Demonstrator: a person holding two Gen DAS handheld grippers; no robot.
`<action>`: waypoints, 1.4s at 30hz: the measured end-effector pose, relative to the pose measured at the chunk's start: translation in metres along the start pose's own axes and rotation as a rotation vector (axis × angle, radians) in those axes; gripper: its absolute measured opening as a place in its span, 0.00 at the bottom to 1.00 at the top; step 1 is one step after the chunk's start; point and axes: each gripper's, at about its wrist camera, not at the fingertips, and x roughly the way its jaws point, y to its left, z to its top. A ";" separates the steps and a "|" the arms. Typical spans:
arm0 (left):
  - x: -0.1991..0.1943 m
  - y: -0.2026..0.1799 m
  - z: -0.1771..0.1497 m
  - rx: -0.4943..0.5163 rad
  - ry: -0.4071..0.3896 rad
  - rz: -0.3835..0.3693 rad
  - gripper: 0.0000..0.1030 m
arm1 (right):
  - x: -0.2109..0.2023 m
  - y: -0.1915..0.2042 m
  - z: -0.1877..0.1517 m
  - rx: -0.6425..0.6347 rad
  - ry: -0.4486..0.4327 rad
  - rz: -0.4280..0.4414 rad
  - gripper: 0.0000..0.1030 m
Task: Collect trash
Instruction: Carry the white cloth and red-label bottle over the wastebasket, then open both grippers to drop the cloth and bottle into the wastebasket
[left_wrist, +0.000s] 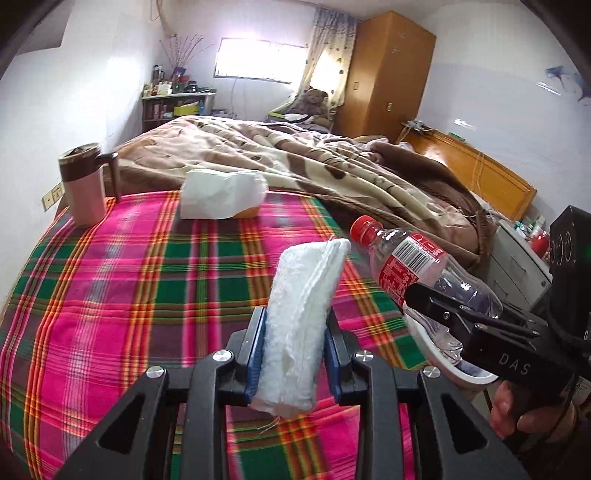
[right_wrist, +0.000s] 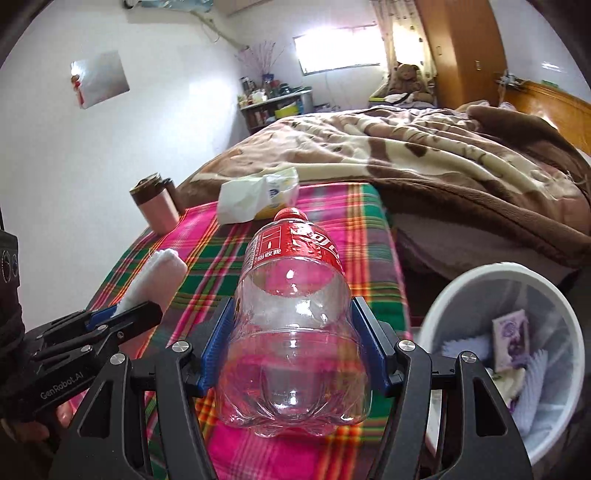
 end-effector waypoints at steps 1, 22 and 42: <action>0.001 -0.005 0.001 0.006 -0.001 -0.010 0.29 | -0.003 -0.003 -0.001 0.004 -0.006 -0.010 0.62; 0.044 -0.133 0.001 0.140 0.068 -0.197 0.29 | -0.067 -0.104 -0.023 0.154 -0.087 -0.305 0.62; 0.075 -0.197 -0.007 0.215 0.120 -0.209 0.60 | -0.059 -0.152 -0.042 0.204 0.001 -0.377 0.63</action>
